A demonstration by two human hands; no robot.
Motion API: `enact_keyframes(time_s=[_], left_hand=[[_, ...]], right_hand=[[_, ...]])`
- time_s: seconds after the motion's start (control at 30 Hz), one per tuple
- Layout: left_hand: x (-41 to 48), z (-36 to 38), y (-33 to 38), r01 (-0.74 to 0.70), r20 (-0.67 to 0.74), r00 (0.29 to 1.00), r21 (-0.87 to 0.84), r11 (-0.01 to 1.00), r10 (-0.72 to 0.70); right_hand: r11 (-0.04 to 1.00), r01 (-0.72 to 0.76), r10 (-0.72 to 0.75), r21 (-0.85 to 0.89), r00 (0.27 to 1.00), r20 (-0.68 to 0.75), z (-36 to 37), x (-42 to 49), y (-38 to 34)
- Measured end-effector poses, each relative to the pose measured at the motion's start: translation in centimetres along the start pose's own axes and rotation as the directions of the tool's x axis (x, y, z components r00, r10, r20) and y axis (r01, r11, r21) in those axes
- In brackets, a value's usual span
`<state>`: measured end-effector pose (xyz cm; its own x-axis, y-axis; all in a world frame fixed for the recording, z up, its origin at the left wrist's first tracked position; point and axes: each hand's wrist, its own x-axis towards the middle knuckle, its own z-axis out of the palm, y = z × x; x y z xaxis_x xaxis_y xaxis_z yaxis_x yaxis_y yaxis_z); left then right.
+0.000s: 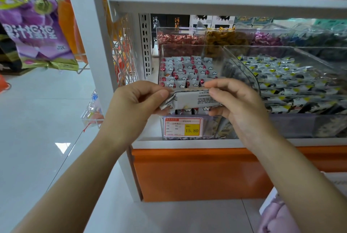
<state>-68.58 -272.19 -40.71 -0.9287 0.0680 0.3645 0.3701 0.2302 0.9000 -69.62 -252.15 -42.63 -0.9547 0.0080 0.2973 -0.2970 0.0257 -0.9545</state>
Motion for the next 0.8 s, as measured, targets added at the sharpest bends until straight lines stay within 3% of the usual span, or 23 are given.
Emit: enact_keyframes(time_s=[0.13, 0.3, 0.4, 0.6, 0.7, 0.8], left_hand=[[0.0, 0.0, 0.0, 0.014, -0.025, 1.000, 0.061, 0.998, -0.013], [0.1, 0.0, -0.2, 0.216, 0.011, 0.976, -0.200, 0.956, -0.218], [0.1, 0.2, -0.2, 0.253, 0.007, 0.965, -0.282, 0.925, -0.262], [0.0, 0.6, -0.2, 0.103, -0.027, 0.994, 0.019, 0.994, -0.103], [-0.1, 0.8, 0.0, 0.072, 0.061, 0.995, 0.008, 0.997, -0.073], [-0.2, 1.1, -0.2, 0.002, 0.128, 0.991, 0.170, 0.985, -0.024]], right_hand=[[1.000, -0.002, 0.002, -0.004, 0.999, 0.036, -0.1, 0.0, 0.0], [1.000, -0.005, 0.005, 0.010, 0.997, 0.073, 0.1, -0.1, -0.2], [1.000, -0.002, 0.003, -0.015, 0.997, 0.081, 0.4, -0.2, -0.1], [1.000, -0.002, 0.002, -0.024, 1.000, 0.005, 0.7, -0.3, -0.2], [1.000, -0.005, 0.005, -0.013, 1.000, -0.021, 0.9, -0.2, -0.1], [0.997, -0.012, 0.008, -0.080, 0.999, -0.045, 1.1, -0.2, 0.1]])
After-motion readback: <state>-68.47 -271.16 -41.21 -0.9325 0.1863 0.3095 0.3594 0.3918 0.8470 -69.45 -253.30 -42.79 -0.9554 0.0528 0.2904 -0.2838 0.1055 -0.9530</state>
